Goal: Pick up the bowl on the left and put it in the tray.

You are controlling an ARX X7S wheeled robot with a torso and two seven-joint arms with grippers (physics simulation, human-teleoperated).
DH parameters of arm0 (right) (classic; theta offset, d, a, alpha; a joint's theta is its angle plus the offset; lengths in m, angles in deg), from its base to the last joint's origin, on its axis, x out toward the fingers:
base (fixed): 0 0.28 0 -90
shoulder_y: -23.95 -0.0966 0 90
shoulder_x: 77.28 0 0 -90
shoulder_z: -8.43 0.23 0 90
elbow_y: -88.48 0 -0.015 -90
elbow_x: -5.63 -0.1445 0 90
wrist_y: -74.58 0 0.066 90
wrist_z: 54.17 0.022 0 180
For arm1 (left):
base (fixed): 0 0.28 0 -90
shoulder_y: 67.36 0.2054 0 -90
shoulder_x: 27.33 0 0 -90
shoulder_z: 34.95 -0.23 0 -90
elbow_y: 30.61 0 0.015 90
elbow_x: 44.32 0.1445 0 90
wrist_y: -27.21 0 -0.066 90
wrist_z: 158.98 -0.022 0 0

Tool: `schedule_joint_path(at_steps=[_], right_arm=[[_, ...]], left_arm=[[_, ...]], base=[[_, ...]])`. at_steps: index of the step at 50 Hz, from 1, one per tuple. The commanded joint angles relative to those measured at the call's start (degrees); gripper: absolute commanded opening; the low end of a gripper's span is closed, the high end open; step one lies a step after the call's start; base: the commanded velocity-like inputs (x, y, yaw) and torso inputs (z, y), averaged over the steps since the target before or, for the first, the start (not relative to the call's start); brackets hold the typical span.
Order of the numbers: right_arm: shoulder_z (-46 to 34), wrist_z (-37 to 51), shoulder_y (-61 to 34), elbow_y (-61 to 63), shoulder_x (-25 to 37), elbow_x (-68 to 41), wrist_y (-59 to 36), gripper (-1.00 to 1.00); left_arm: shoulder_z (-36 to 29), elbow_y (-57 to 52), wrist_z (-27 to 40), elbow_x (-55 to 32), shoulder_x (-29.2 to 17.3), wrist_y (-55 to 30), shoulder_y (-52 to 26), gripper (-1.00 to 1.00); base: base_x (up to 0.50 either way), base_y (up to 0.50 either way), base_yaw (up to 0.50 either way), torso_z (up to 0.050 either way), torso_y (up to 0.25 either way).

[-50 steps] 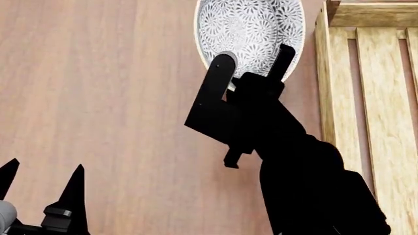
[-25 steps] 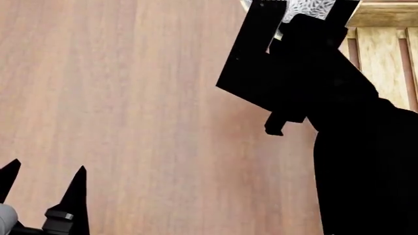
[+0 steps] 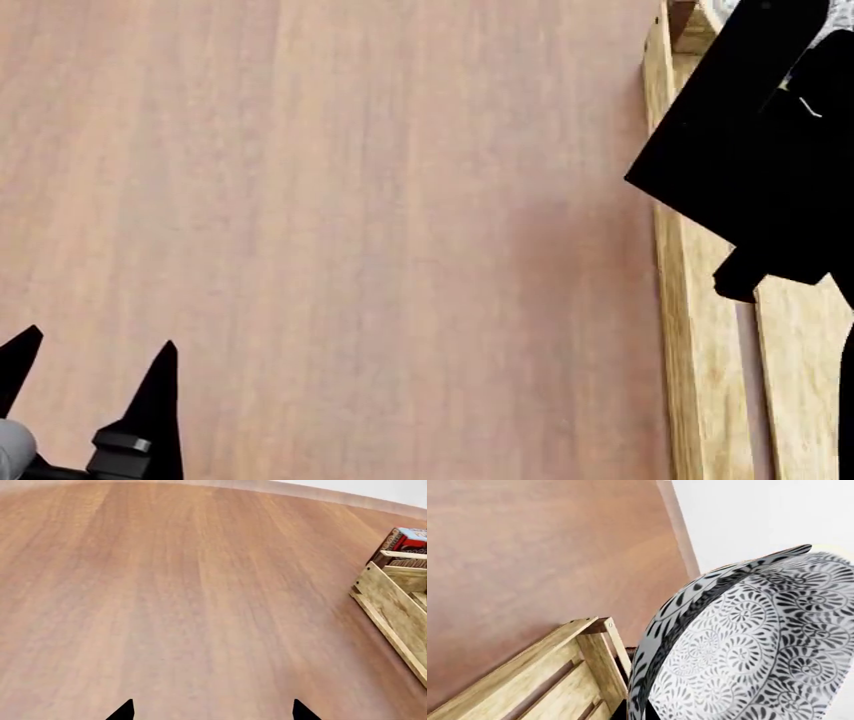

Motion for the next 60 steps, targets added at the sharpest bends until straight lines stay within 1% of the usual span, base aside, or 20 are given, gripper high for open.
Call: schedule_joint_path(at_steps=[1, 7, 15, 20, 21, 23, 25, 26, 32, 36, 39, 41, 50, 60], right_arm=[[4.06, 2.52, 8.23, 5.06, 6.49, 0.21, -3.11, -1.0], [6.22, 5.7, 15.81, 5.78, 7.85, -1.88, -3.11, -1.0], [5.24, 8.23, 21.91, 3.26, 8.46, -2.76, -0.68, -1.0], [3.96, 8.23, 22.2, 1.7, 8.54, -2.12, 0.06, -1.0], [3.53, 6.48, 20.53, 1.49, 9.03, -1.94, -0.47, -1.0], [3.49, 6.43, 20.72, 1.51, 9.36, -1.88, -0.58, -1.0], [4.23, 8.28, 23.46, 1.46, 9.94, -2.49, 0.0, -1.0], [4.29, 7.25, 22.58, 1.85, 10.28, -2.56, -0.58, -1.0], [3.97, 8.97, 25.54, 0.81, 10.66, -2.78, 0.43, -1.0], [3.34, 8.45, 25.49, -0.09, 10.85, -2.6, 0.63, -1.0], [3.31, 9.99, 27.04, -1.06, 10.3, -2.67, 1.24, -1.0], [2.89, 8.69, 25.74, -1.11, 10.24, -2.47, 0.85, -1.0], [0.07, 9.06, 25.62, -5.32, 8.14, -1.06, 2.99, -1.0], [-1.63, 9.05, 25.58, -7.7, 7.52, -0.01, 3.91, -1.0]], left_arm=[[-0.67, -0.23, 0.46, 0.01, -0.27, 0.12, 0.03, 1.0], [-1.08, -0.17, 0.59, 0.03, -0.46, 0.2, 0.1, 1.0], [-1.25, 0.3, 0.58, -0.04, -0.64, 0.72, 0.2, 1.0], [-1.26, 0.57, 0.64, -0.11, -0.77, 0.96, 0.18, 1.0], [-1.26, 0.65, 0.66, -0.16, -0.77, 0.96, 0.15, 1.0], [-1.32, 0.61, 0.71, -0.17, -0.83, 1.03, 0.17, 1.0], [-1.38, 0.64, 0.77, -0.2, -0.86, 1.08, 0.17, 1.0], [-1.42, 0.69, 0.79, -0.19, -0.87, 1.13, 0.18, 1.0], [-1.85, 0.54, 1.03, -0.13, -0.96, 1.23, 0.3, 1.0], [-1.89, 0.59, 1.23, -0.27, -1.02, 1.13, 0.16, 1.0], [-1.97, 0.63, 1.27, -0.28, -1.09, 1.28, 0.16, 1.0], [-2.06, 0.76, 1.3, -0.25, -1.1, 1.41, 0.23, 1.0], [-1.96, 1.01, 1.5, -0.58, -1.37, 1.5, 0.16, 1.0], [-1.98, 1.11, 1.76, -0.86, -1.6, 1.64, 0.16, 1.0]], base=[[0.0, 0.0, 0.0, 0.0, 0.0], [0.0, 0.0, 0.0, 0.0, 0.0], [0.0, 0.0, 0.0, 0.0, 0.0], [0.0, 0.0, 0.0, 0.0, 0.0], [0.0, 0.0, 0.0, 0.0, 0.0], [0.0, 0.0, 0.0, 0.0, 0.0], [0.0, 0.0, 0.0, 0.0, 0.0], [0.0, 0.0, 0.0, 0.0, 0.0], [0.0, 0.0, 0.0, 0.0, 0.003], [0.0, 0.0, 0.0, 0.0, 0.0], [0.0, 0.0, 0.0, 0.0, 0.0], [0.0, 0.0, 0.0, 0.0, 0.0], [0.0, 0.0, 0.0, 0.0, 0.0], [0.0, 0.0, 0.0, -0.002, -0.002]])
